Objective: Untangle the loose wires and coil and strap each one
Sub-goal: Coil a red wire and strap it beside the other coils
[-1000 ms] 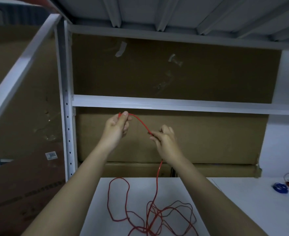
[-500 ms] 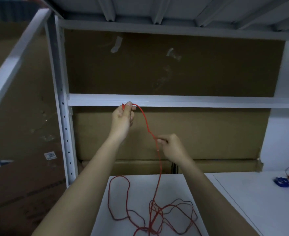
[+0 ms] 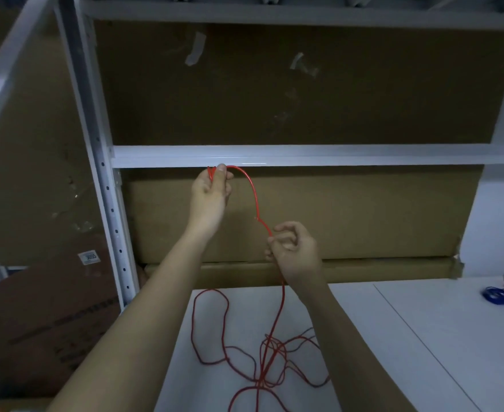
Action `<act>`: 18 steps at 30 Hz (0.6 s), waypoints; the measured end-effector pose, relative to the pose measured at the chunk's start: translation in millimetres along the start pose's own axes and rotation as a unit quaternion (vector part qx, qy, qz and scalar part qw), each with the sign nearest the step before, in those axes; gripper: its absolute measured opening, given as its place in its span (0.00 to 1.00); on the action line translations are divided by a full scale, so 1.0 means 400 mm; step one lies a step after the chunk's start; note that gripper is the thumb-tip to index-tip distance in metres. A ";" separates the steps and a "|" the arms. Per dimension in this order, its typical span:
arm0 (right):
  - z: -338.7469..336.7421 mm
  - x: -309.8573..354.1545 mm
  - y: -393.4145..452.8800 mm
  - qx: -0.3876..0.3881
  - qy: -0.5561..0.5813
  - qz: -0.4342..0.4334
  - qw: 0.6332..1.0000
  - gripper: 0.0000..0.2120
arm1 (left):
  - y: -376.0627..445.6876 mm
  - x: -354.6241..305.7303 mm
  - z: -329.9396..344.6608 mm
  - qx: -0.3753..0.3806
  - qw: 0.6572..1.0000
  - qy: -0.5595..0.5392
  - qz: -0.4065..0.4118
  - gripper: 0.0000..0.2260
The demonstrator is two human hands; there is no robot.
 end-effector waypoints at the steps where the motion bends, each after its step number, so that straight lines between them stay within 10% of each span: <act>1: -0.007 0.005 -0.005 -0.007 -0.071 -0.019 0.997 0.08 | -0.005 -0.001 -0.004 -0.003 1.000 -0.001 -0.002 0.12; 8: -0.038 0.072 -0.026 -0.066 -0.337 -0.100 0.934 0.08 | -0.032 -0.065 -0.009 -0.014 1.000 -0.015 0.021 0.13; 18: -0.050 0.418 0.090 -0.012 0.064 -0.076 0.995 0.16 | 0.000 -0.312 -0.064 -0.026 0.994 -0.018 0.104 0.13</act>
Point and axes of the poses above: each hand's wrist, its own y-axis towards the middle knuckle, its own z-axis out of the palm, x = y × z, the point moved 9 cm from there along y, towards the middle knuckle, and after that the axes turned 1 degree about -y, right-handed, at the moved point
